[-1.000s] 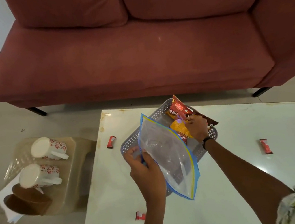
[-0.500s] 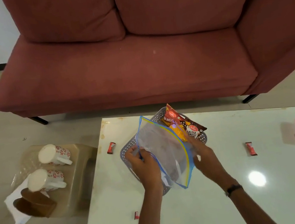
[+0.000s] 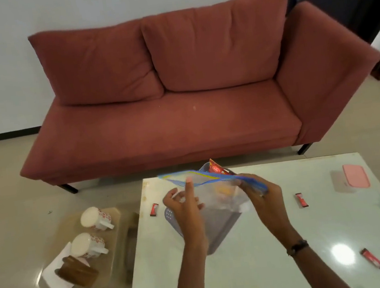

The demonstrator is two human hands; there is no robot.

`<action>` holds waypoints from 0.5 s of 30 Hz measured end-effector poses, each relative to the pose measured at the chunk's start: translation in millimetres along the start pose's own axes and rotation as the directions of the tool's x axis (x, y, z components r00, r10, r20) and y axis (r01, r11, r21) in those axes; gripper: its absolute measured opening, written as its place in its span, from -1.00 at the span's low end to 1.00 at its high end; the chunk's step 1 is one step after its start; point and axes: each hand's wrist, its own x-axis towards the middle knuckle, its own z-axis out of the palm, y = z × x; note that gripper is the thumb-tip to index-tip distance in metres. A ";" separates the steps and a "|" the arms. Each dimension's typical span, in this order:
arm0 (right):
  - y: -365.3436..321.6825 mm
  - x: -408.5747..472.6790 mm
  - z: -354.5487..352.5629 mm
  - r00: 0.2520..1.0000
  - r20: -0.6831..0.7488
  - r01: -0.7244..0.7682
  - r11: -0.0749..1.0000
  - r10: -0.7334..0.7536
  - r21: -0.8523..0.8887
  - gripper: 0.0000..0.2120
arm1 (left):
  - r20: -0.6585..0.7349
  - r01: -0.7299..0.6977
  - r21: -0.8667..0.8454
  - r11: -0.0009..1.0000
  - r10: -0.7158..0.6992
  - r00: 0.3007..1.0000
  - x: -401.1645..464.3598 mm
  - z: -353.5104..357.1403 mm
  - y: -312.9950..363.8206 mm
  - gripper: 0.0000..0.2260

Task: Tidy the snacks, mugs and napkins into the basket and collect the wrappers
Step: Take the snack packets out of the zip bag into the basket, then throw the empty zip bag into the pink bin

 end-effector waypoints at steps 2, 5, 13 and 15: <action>-17.9 6.8 -18.0 1.000 0.004 0.018 1.000 -0.018 0.019 -0.91 | -0.013 -0.179 0.085 0.980 0.181 0.983 -2.3 -13.3 10.5 -0.67; -37.0 11.0 -46.0 1.000 0.014 0.001 0.996 -0.003 0.086 -0.89 | 0.147 -0.286 0.162 0.944 0.264 0.953 -6.6 -30.3 24.4 -0.54; -67.9 -3.0 -120.2 1.000 -0.010 0.008 0.976 -0.006 0.216 -0.93 | 0.426 -0.313 0.032 0.949 0.270 0.863 -61.0 -15.3 39.7 -0.89; -68.4 -9.4 -144.9 1.000 -0.018 -0.014 0.970 0.019 0.243 -0.91 | 0.412 -0.324 0.014 0.946 0.290 0.864 -79.7 -3.6 34.0 -0.92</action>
